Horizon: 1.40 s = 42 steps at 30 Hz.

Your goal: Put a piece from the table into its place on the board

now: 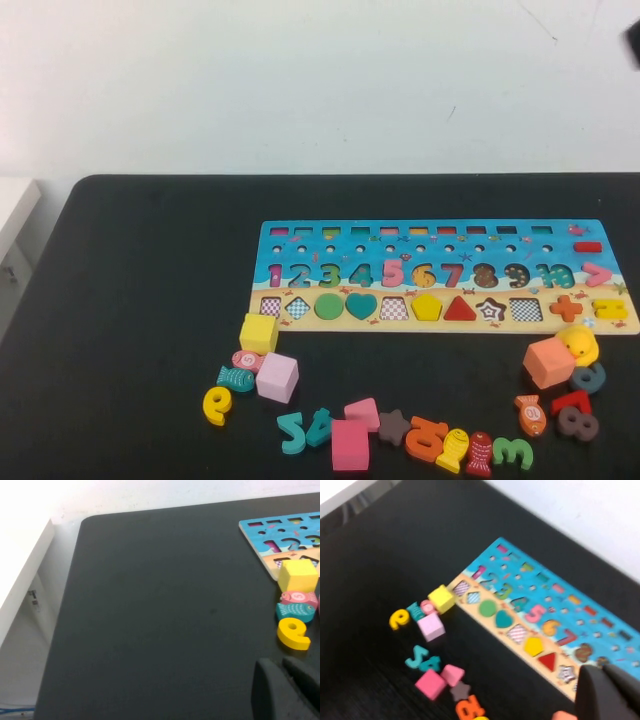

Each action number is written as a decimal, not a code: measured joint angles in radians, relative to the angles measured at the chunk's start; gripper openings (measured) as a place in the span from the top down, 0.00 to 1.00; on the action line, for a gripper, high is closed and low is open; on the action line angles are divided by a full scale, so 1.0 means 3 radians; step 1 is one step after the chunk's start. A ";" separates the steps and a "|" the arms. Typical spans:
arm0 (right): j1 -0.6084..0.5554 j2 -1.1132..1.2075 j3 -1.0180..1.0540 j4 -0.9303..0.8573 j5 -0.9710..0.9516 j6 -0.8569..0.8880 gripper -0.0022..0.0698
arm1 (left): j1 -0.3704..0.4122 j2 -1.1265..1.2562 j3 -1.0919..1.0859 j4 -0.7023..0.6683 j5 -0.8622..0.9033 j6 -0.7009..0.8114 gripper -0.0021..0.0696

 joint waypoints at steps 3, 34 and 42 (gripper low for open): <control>-0.0012 -0.0316 0.0180 -0.0064 0.0000 -0.0118 0.94 | 0.0000 0.0000 0.0000 0.0000 0.0000 0.0000 0.97; -0.1659 -0.4430 0.6055 -0.0369 -0.3185 -0.0537 0.94 | 0.0000 0.0000 0.0000 0.0000 0.0000 0.0006 0.97; -0.1695 -0.4430 0.6055 -0.0320 -0.2958 -0.0537 0.94 | 0.0000 0.0000 0.0000 0.0000 0.0000 0.0006 0.97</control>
